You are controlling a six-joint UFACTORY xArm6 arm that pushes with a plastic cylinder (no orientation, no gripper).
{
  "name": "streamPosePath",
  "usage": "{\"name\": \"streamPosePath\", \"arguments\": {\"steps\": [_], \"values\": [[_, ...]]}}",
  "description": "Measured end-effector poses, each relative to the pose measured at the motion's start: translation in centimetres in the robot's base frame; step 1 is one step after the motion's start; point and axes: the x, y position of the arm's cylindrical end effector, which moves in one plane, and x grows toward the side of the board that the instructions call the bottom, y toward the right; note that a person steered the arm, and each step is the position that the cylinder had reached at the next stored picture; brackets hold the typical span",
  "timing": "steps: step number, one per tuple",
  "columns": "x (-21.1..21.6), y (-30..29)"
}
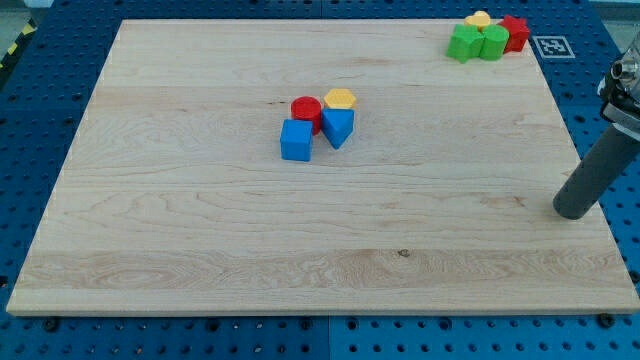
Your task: Move the arm to the bottom of the red star
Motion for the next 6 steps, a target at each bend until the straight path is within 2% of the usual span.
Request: {"name": "streamPosePath", "arguments": {"steps": [1, 3, 4, 5, 6], "values": [[-0.4, -1.2], [-11.2, -11.4], [-14.4, -8.7], [-18.9, -2.7], [-20.5, 4.5]]}}
